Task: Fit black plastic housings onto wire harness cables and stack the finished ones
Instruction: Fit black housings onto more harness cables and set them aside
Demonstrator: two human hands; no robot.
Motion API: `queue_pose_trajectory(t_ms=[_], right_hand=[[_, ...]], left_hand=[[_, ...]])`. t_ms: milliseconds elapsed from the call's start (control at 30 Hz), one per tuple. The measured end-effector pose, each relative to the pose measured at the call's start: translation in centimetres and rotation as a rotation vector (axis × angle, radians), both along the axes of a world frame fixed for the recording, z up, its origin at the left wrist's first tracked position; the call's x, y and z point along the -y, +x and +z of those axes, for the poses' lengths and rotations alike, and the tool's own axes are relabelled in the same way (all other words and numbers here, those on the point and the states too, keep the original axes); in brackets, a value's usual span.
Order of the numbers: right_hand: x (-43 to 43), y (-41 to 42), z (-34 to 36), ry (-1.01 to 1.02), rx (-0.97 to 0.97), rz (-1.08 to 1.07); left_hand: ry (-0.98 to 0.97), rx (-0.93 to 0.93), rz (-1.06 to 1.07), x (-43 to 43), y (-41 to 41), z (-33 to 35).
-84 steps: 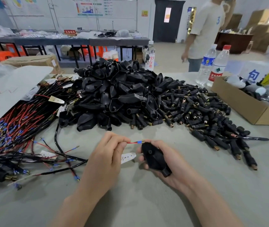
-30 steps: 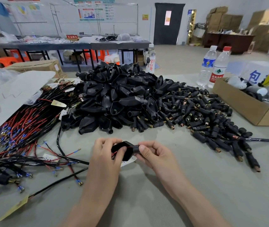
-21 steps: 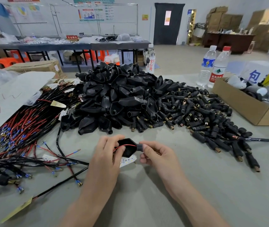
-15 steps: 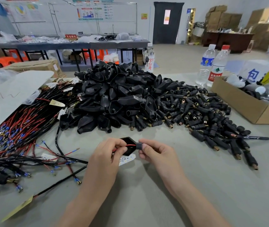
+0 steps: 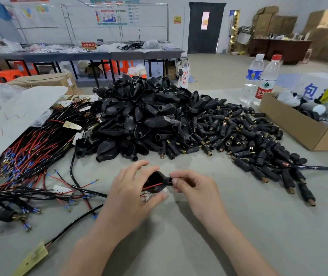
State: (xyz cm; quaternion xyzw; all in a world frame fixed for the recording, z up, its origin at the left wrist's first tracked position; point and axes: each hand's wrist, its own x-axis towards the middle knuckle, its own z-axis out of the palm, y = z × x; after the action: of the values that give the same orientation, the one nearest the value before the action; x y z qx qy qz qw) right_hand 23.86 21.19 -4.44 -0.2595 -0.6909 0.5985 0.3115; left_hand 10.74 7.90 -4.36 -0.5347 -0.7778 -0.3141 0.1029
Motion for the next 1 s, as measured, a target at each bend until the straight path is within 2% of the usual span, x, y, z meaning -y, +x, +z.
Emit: queue_pose_trajectory(t_ms=[100,267,433,567,667,1000], right_hand=[[-0.3,0.0,0.2,-0.041,-0.046,0.038],[-2.1,0.7,0.7,-0.043,-0.141,-0.094],[-4.5,2.1,1.2,-0.311,-0.367,-0.251],[-4.9,2.3,0.7,-0.231,-0.295,-0.326],[-5.6,2.6,0.4,-0.19,-0.286,-0.46],[-8.4,4.5,0.2,-0.282,-0.455,-0.798]], left_hand=[[-0.103,-0.098,0.011,0.1,0.0,-0.1],[-0.041,-0.051,0.119,0.6,-0.4,0.3],[-0.116,-0.116,0.18,1.1,-0.5,0.9],[-0.187,-0.207,0.209,1.3,0.4,1.1],[-0.189,-0.25,0.217,1.5,0.4,1.2],[-0.185,-0.023,0.237,1.8,-0.1,1.3]])
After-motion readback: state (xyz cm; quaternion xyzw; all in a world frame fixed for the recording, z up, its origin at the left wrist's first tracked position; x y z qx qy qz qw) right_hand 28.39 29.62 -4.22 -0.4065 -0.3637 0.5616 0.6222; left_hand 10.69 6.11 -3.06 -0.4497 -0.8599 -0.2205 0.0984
